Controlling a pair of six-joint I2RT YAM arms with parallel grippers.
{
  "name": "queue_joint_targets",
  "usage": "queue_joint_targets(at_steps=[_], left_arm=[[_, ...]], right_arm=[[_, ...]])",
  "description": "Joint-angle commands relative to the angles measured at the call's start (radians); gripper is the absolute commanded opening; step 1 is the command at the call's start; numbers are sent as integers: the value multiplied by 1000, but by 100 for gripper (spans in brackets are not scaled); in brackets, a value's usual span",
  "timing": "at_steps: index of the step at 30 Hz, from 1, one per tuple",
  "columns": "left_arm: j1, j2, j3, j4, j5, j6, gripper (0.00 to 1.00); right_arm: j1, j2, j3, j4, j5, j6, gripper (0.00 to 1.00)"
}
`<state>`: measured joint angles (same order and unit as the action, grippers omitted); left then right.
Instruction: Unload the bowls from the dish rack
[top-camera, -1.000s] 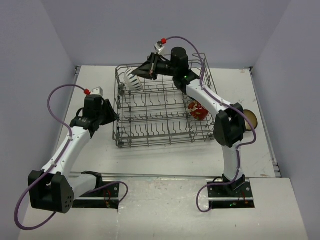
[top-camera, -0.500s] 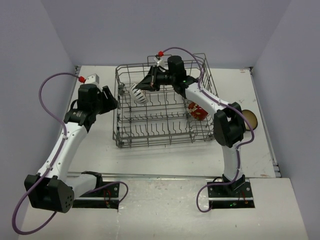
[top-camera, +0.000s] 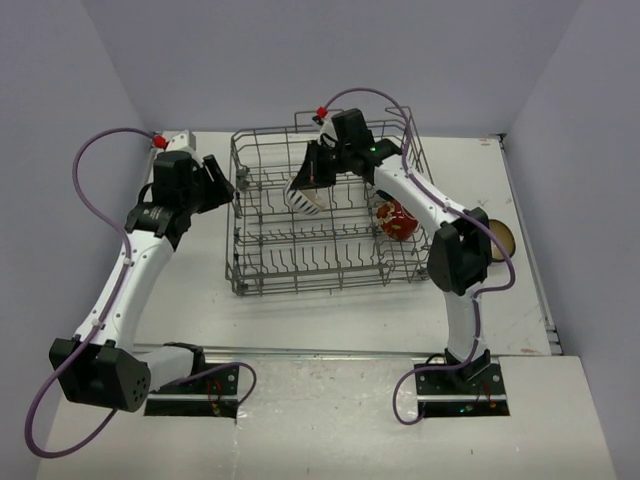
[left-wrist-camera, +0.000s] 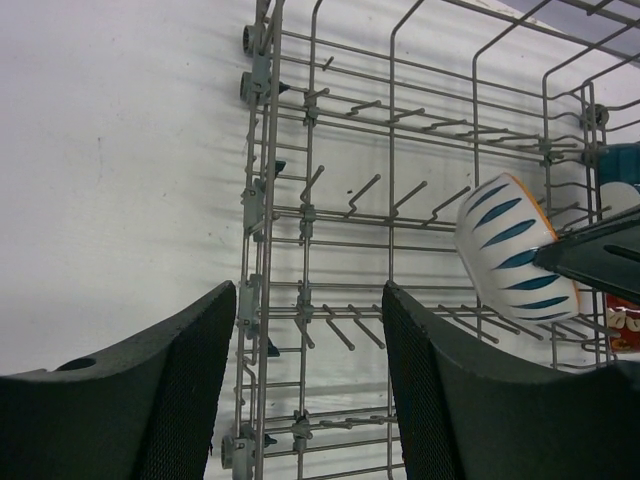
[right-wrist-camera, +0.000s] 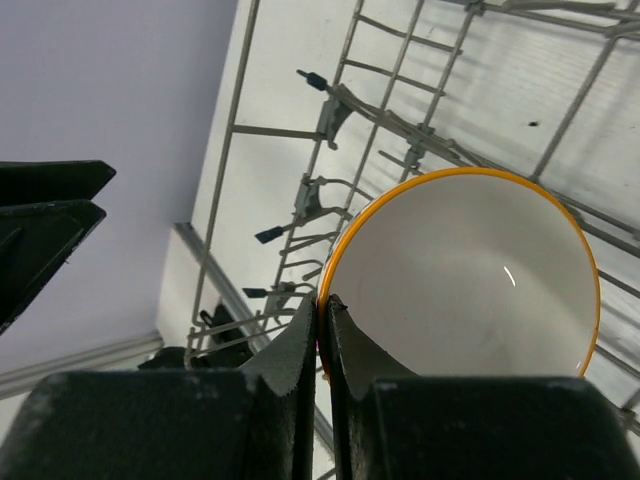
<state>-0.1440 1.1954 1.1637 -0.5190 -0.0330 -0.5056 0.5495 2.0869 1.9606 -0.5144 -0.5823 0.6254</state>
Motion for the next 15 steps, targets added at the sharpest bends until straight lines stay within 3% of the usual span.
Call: queue_joint_targets(at_steps=[1, 15], left_arm=[[7, 18, 48, -9, -5, -11, 61], [7, 79, 65, -9, 4, -37, 60]], right_arm=[[-2, -103, 101, -108, 70, -113, 0], [-33, -148, 385, -418, 239, -223, 0]])
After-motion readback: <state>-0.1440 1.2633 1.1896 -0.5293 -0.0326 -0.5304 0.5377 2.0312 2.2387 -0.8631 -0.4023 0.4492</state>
